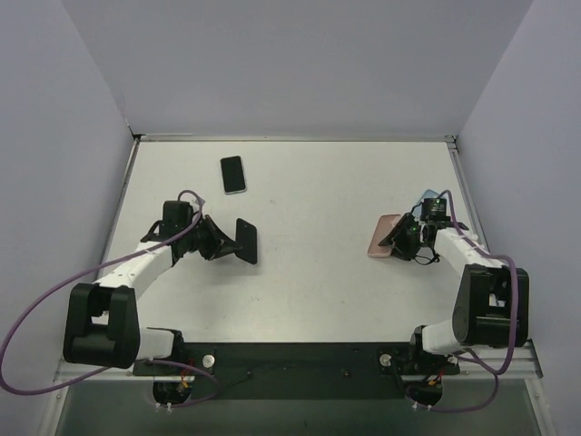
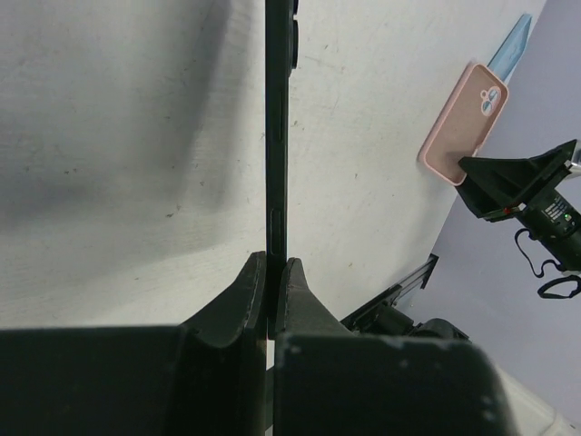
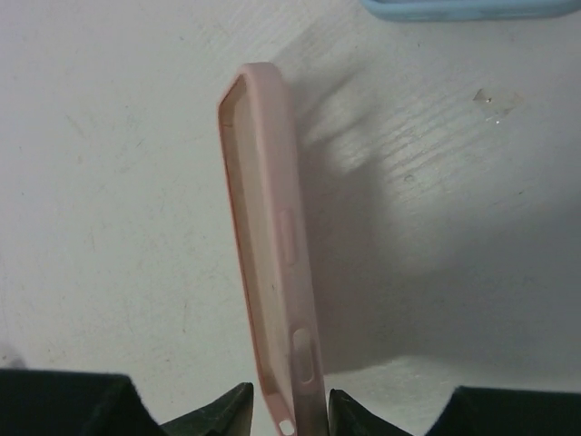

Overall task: Take the phone out of the phone case
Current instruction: Place the phone case at the center of the board.

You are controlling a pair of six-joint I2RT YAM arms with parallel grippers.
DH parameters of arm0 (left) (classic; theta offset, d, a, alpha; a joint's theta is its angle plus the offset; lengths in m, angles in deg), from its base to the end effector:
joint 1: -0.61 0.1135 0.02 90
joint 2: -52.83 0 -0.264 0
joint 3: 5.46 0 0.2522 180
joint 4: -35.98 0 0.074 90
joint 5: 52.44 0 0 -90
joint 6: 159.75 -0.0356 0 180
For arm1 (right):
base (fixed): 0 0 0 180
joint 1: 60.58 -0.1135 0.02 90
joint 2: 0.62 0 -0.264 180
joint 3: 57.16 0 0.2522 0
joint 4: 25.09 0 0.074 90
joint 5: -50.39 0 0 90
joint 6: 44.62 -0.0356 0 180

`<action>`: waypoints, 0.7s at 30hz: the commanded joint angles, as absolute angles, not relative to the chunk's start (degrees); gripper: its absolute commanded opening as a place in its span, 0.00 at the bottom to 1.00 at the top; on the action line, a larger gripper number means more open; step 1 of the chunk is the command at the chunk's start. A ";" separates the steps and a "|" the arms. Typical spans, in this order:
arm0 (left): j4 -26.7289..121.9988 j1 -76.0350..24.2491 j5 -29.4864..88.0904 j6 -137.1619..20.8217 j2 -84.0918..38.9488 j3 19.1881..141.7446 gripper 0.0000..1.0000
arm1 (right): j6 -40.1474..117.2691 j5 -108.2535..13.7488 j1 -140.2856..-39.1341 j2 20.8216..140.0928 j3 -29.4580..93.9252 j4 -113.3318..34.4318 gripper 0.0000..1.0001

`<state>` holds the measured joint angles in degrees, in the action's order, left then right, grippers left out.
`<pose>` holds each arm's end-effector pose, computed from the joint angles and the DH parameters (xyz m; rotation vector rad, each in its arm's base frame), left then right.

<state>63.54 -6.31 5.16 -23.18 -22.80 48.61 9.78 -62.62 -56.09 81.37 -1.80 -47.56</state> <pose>0.2530 -0.0499 0.1979 -0.6028 2.4829 -1.0851 0.2788 -0.0079 0.1812 0.6684 2.3771 0.7290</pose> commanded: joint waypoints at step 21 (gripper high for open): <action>76.01 -7.21 18.39 -29.67 -19.16 54.51 0.92 | 10.92 -36.71 -70.85 72.59 8.10 -60.39 0.70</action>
<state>70.16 -6.86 12.99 -27.18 -23.06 49.27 10.94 -40.98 -68.27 72.48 5.35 -57.27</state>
